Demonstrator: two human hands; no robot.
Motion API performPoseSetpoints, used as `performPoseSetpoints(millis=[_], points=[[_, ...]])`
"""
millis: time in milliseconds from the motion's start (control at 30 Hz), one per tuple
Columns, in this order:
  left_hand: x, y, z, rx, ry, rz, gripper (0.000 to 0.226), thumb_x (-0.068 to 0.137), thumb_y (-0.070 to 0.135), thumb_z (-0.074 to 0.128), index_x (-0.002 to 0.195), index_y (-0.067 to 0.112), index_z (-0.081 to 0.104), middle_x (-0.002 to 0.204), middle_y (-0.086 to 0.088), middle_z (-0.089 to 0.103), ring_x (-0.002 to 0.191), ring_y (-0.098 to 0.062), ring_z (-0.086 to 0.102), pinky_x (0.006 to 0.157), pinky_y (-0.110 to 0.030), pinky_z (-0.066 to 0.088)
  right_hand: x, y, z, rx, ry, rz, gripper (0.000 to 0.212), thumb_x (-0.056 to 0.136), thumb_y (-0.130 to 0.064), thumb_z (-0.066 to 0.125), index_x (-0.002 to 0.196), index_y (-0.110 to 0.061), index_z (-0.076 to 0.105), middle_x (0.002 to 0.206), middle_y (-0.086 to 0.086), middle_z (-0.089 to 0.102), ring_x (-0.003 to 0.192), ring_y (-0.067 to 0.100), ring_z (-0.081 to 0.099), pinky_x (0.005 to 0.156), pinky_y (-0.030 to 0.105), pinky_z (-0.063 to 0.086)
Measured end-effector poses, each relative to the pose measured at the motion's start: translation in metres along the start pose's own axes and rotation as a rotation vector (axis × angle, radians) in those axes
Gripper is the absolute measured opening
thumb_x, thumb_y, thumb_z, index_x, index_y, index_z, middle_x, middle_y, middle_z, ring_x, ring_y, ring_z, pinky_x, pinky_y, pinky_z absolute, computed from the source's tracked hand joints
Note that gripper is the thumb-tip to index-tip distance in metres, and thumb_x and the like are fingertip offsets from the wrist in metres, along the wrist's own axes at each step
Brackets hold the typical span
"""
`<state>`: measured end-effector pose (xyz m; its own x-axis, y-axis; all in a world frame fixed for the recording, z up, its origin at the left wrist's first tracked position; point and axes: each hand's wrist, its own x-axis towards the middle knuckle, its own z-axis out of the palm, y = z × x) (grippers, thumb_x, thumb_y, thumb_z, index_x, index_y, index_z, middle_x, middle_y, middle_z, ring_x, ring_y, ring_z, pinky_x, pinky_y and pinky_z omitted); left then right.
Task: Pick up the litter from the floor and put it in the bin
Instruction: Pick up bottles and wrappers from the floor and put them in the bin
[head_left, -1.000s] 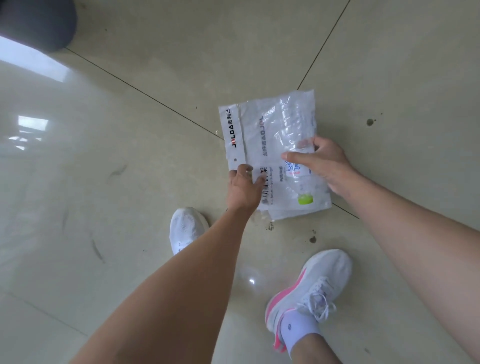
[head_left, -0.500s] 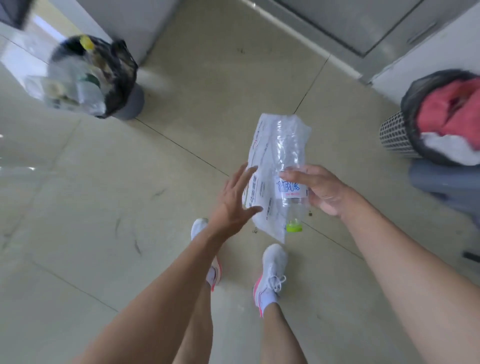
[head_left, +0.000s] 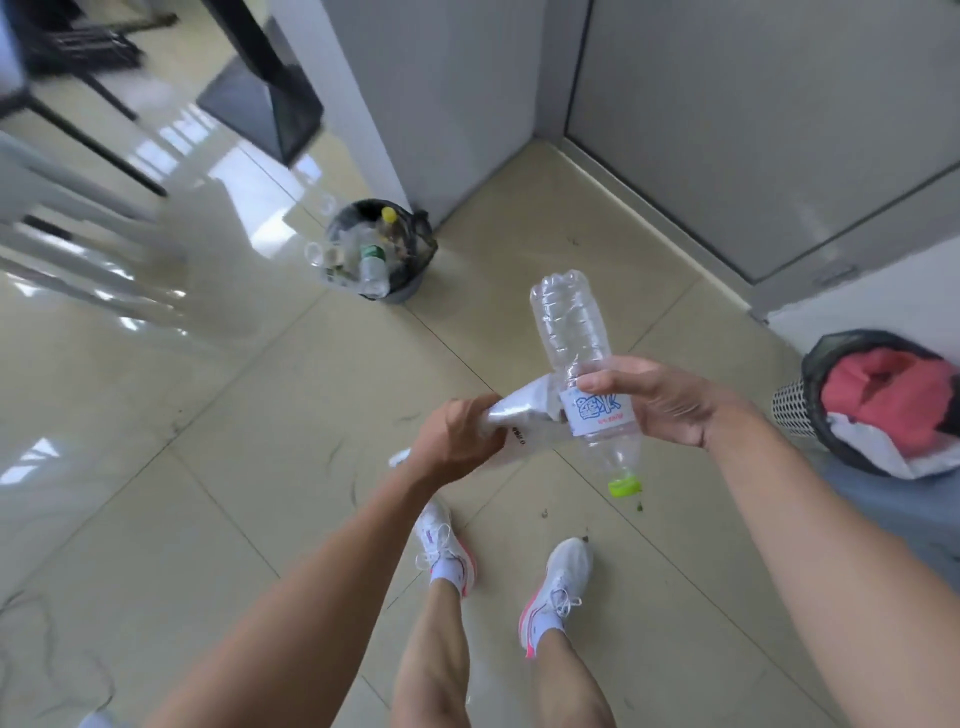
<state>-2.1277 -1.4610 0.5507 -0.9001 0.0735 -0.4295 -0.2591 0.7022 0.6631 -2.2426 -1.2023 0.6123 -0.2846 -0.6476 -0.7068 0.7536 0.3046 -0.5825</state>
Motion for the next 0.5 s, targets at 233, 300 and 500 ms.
performPoseSetpoints(millis=[233, 300, 500], points=[[-0.026, -0.039, -0.091, -0.523, 0.193, -0.273, 0.024, 0.088, 0.02, 0.051, 0.108, 0.014, 0.065, 0.086, 0.001, 0.071, 0.068, -0.008, 0.065, 0.059, -0.022, 0.052, 0.045, -0.091, 0.084, -0.608, 0.362, -0.075, 0.06, 0.055, -0.066, 0.09, 0.109, -0.043, 0.073, 0.103, -0.015, 0.078, 0.09, -0.001, 0.074, 0.083, 0.027, 0.056], [-0.031, -0.05, -0.116, -0.59, 0.258, -0.379, 0.031, 0.087, 0.03, 0.047, 0.11, 0.011, 0.055, 0.09, -0.003, 0.067, 0.076, -0.017, 0.063, 0.067, -0.033, 0.054, 0.067, -0.105, 0.116, -0.674, 0.413, -0.082, 0.067, 0.056, -0.075, 0.083, 0.114, -0.043, 0.071, 0.106, -0.016, 0.076, 0.097, 0.001, 0.072, 0.09, 0.031, 0.056], [-0.032, -0.097, -0.191, -0.719, 0.35, -0.578, 0.021, 0.098, 0.032, 0.053, 0.112, 0.016, 0.054, 0.106, -0.013, 0.07, 0.093, -0.035, 0.072, 0.082, -0.059, 0.06, 0.119, -0.137, 0.196, -0.641, 0.472, -0.036, 0.072, 0.077, -0.084, 0.057, 0.134, -0.041, 0.052, 0.132, -0.001, 0.065, 0.112, 0.018, 0.068, 0.101, 0.046, 0.053]])
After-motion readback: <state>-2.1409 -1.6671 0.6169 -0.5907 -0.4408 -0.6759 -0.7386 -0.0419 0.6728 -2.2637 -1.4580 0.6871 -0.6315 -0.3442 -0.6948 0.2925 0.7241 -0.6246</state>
